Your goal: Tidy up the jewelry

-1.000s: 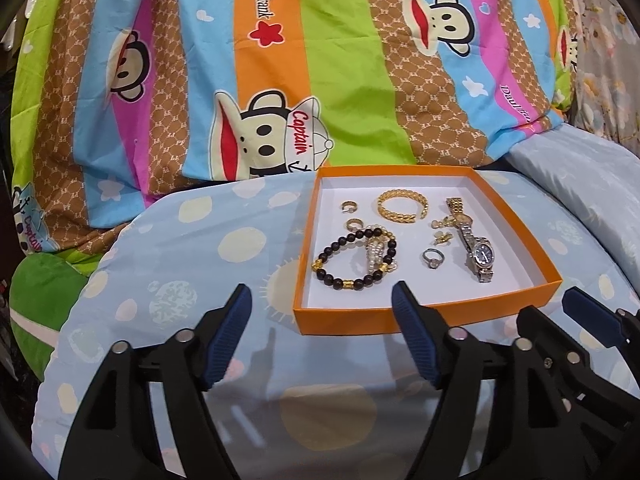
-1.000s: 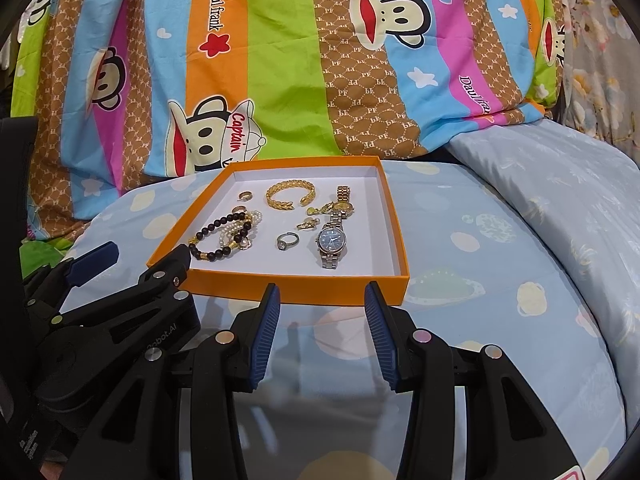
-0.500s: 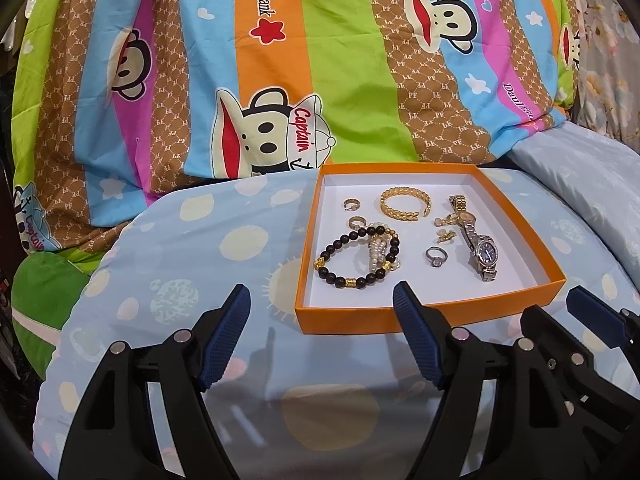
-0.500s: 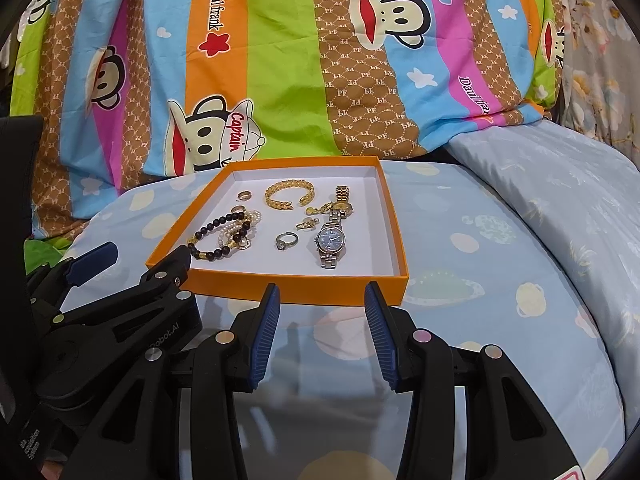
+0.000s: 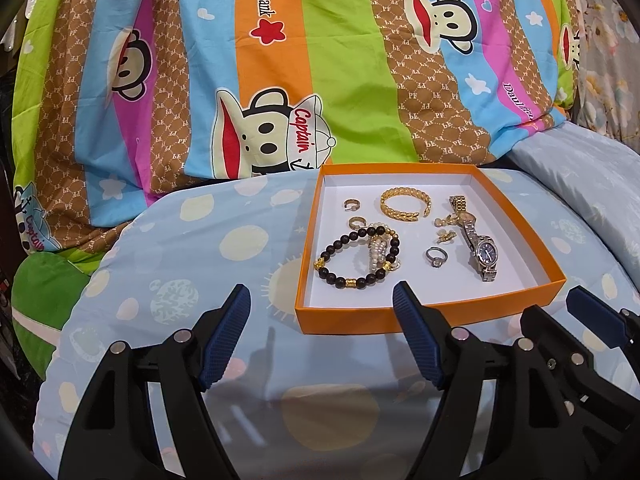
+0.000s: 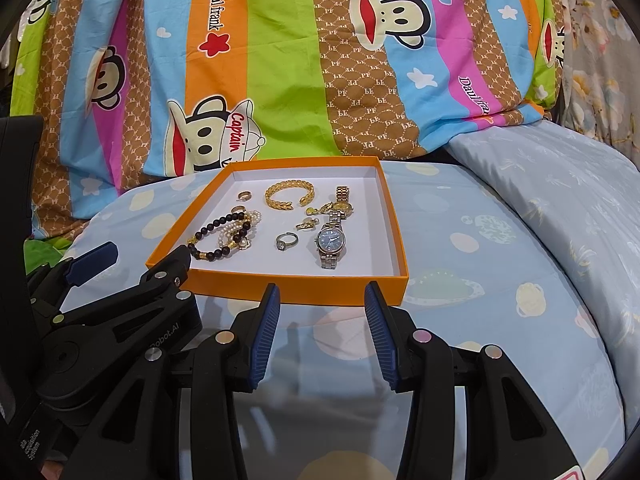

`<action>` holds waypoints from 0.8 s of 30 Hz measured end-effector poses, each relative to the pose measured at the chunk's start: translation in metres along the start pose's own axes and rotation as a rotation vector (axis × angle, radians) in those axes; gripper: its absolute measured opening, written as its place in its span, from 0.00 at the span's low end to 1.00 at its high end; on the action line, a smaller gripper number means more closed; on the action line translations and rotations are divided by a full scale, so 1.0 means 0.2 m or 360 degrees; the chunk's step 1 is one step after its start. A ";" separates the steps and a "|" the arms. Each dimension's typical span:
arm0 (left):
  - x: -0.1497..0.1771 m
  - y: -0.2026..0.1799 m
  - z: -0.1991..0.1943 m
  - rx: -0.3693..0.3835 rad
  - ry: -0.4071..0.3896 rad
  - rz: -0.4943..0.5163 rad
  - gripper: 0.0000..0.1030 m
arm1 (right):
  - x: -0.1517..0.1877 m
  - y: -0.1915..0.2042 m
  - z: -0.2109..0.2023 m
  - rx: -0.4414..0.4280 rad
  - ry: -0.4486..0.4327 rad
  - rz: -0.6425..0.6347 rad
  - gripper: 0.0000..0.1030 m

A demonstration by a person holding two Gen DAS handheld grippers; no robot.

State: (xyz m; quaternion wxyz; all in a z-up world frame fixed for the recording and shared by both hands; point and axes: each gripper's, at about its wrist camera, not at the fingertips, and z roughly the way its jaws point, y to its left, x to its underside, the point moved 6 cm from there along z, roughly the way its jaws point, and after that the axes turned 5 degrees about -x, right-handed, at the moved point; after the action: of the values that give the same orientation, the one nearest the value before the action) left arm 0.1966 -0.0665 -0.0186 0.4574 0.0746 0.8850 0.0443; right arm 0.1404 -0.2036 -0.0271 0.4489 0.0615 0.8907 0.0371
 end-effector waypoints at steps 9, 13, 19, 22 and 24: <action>0.00 0.00 0.00 -0.0002 -0.0004 0.0000 0.69 | 0.00 0.00 0.00 0.0000 -0.0001 0.0000 0.43; 0.00 0.00 0.00 -0.0003 -0.0004 0.0000 0.69 | 0.00 0.00 0.00 0.0000 -0.0001 0.0000 0.43; 0.00 0.00 0.00 -0.0002 -0.0004 0.0000 0.69 | 0.00 0.00 0.00 0.0000 -0.0001 0.0000 0.43; 0.00 0.00 0.00 -0.0005 -0.0009 0.0000 0.69 | 0.00 0.00 0.00 0.0000 -0.0002 0.0000 0.43; 0.00 0.00 0.00 -0.0004 -0.0008 0.0000 0.69 | 0.00 0.00 0.00 0.0000 -0.0002 0.0000 0.43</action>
State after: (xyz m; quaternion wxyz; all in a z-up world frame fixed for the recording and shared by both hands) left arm 0.1967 -0.0666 -0.0185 0.4597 0.0741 0.8838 0.0450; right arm 0.1404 -0.2038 -0.0273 0.4495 0.0615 0.8904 0.0369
